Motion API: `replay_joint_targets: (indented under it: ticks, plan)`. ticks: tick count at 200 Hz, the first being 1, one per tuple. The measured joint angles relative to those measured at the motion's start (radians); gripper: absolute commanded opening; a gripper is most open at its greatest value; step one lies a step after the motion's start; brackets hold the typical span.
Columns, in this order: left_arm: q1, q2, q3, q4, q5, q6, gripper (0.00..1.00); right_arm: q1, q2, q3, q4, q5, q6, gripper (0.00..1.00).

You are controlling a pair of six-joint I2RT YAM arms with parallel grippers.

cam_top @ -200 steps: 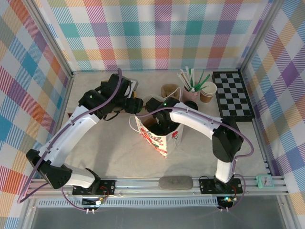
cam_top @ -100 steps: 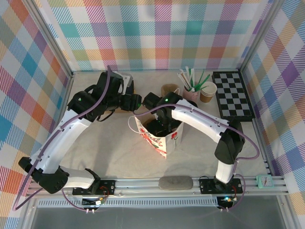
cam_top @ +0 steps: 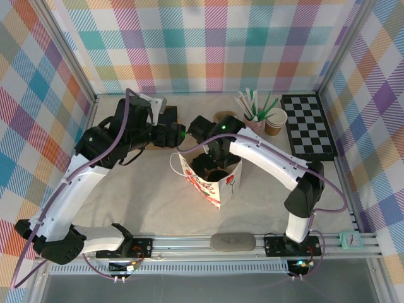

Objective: Pack the takeout coffee

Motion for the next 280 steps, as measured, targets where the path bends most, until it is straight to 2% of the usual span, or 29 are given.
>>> replay_joint_targets:
  ticks: [143,238,280]
  plan:
    - [0.000,-0.041,0.015,0.022,-0.016,-0.023,1.00,0.017,-0.005,0.143,-0.120,0.014,-0.014,0.99]
    - [0.000,-0.082,0.015,0.025,-0.012,-0.023,1.00,0.020,-0.027,0.351,-0.193,0.015,-0.052,0.99]
    - [0.000,-0.089,0.005,0.042,-0.004,-0.039,1.00,0.020,-0.073,0.359,-0.201,0.026,-0.073,0.99]
